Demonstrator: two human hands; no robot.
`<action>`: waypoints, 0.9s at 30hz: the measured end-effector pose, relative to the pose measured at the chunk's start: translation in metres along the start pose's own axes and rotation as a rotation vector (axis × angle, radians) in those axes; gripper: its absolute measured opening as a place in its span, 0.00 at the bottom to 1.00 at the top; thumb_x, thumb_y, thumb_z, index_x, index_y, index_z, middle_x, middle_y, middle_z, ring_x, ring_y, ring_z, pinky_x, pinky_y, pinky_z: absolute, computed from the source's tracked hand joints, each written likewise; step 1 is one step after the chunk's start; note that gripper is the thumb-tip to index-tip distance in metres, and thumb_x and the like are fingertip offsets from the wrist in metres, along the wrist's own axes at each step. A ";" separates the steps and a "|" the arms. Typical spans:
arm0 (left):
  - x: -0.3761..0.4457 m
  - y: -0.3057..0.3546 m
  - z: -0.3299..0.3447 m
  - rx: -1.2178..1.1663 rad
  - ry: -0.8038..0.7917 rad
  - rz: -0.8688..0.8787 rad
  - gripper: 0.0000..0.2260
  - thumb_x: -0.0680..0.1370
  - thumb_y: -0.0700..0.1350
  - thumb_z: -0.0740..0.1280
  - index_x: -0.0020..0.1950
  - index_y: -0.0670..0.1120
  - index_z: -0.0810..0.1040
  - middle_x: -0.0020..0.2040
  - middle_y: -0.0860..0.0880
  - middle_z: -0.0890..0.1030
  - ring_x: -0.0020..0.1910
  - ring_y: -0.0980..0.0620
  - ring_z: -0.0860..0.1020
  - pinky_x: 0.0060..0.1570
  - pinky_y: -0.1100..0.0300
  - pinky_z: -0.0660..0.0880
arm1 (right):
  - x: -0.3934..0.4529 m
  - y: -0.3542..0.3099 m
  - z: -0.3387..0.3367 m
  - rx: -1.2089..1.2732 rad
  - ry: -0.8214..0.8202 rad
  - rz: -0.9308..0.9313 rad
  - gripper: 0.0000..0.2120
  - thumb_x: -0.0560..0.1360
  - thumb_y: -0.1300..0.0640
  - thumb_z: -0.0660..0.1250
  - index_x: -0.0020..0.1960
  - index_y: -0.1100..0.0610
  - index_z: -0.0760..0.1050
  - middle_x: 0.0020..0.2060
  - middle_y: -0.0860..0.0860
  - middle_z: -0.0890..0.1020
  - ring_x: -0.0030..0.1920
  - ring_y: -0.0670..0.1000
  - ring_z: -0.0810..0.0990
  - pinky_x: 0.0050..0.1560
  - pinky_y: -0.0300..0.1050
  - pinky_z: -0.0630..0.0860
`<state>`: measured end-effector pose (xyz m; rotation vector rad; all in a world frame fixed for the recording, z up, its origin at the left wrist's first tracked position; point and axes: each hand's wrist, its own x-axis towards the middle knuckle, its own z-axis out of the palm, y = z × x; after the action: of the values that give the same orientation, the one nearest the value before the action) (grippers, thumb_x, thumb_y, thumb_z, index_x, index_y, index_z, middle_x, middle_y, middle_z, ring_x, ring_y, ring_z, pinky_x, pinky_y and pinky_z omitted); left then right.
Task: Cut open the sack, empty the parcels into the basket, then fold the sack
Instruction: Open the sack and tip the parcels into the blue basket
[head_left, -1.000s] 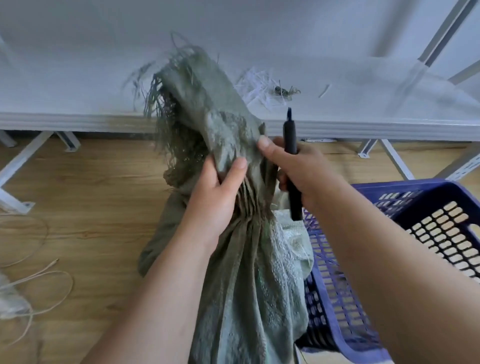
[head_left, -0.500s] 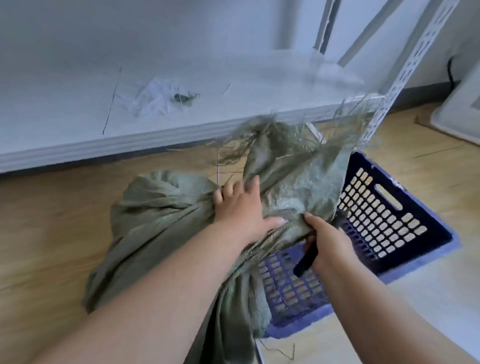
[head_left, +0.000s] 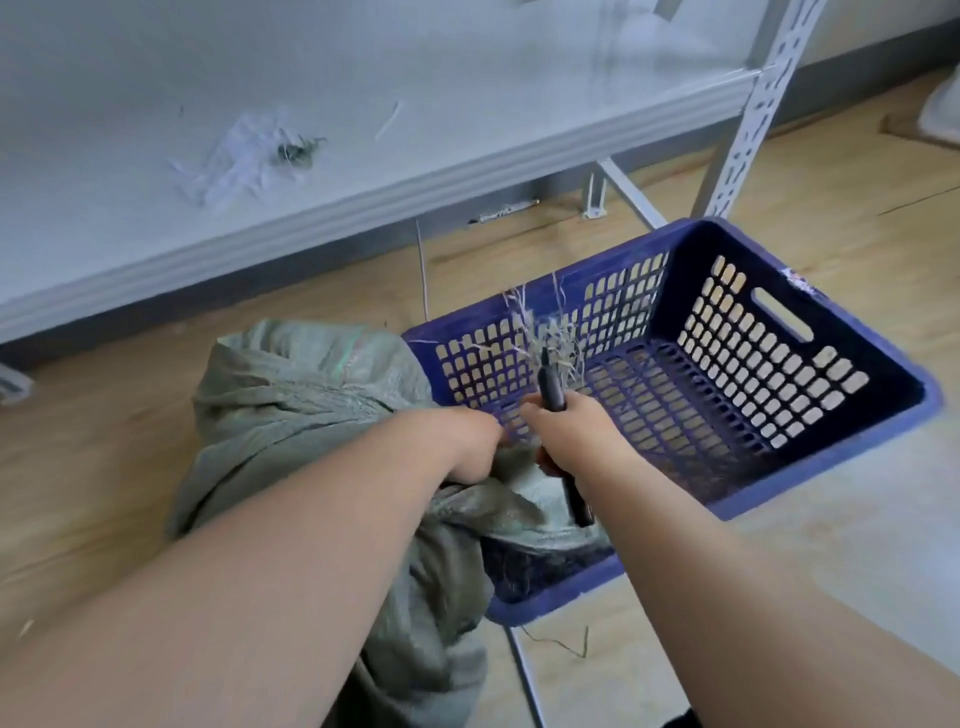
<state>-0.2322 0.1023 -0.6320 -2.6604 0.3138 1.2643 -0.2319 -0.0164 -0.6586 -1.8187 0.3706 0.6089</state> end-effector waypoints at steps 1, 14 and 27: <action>0.000 0.002 -0.004 0.039 -0.056 -0.006 0.19 0.76 0.39 0.58 0.66 0.46 0.73 0.59 0.44 0.78 0.50 0.44 0.77 0.50 0.53 0.75 | 0.002 0.002 0.001 -0.011 -0.041 0.060 0.06 0.78 0.57 0.63 0.51 0.58 0.74 0.29 0.53 0.74 0.25 0.51 0.73 0.28 0.42 0.71; 0.018 -0.007 -0.008 -0.073 -0.035 -0.228 0.20 0.76 0.44 0.64 0.68 0.47 0.71 0.62 0.46 0.75 0.60 0.44 0.74 0.66 0.46 0.69 | 0.022 0.004 0.003 0.139 -0.247 0.146 0.13 0.79 0.56 0.63 0.63 0.56 0.72 0.39 0.54 0.79 0.33 0.51 0.79 0.43 0.49 0.81; -0.043 -0.051 -0.009 -0.326 0.256 -0.312 0.31 0.73 0.63 0.67 0.73 0.56 0.64 0.74 0.51 0.66 0.72 0.48 0.65 0.71 0.50 0.60 | 0.022 0.003 0.002 -0.248 -0.187 0.045 0.17 0.79 0.50 0.63 0.63 0.58 0.74 0.53 0.59 0.80 0.47 0.57 0.80 0.48 0.50 0.76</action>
<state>-0.2386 0.1542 -0.5898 -2.9917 -0.2941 0.9486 -0.2158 -0.0147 -0.6741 -1.9725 0.2172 0.8806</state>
